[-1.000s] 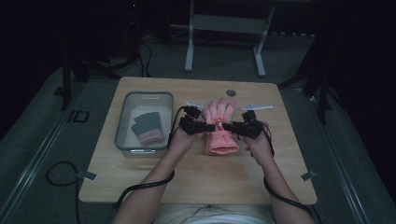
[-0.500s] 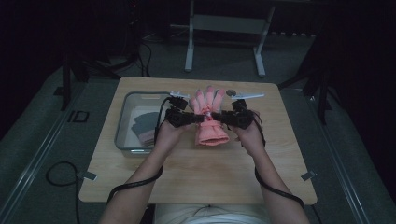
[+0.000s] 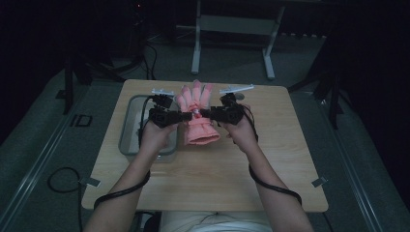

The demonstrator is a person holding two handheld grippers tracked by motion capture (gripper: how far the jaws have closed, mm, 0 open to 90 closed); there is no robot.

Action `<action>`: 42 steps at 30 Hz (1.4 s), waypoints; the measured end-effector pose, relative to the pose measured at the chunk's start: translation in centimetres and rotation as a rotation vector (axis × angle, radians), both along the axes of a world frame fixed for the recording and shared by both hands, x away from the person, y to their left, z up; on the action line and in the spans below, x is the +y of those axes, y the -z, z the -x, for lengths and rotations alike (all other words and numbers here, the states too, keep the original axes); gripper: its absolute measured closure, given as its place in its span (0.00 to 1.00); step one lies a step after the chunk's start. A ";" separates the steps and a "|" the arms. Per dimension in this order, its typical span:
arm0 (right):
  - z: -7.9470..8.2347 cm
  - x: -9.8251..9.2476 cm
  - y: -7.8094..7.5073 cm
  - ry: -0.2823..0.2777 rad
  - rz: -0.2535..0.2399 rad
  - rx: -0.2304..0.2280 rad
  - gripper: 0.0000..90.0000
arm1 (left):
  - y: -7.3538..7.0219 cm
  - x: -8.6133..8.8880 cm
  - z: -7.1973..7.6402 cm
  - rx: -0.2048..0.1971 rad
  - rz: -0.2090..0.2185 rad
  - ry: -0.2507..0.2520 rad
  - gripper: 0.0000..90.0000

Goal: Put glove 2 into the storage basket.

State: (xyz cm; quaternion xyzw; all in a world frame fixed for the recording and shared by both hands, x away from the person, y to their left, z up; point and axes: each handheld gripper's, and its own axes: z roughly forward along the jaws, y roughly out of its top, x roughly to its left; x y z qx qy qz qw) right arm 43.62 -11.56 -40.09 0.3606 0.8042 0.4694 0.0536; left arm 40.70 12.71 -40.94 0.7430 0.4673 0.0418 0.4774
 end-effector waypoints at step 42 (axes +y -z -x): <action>-3.4 15.0 2.8 -0.157 0.101 0.071 0.75 | 3.8 12.0 0.9 0.101 0.002 -0.246 0.83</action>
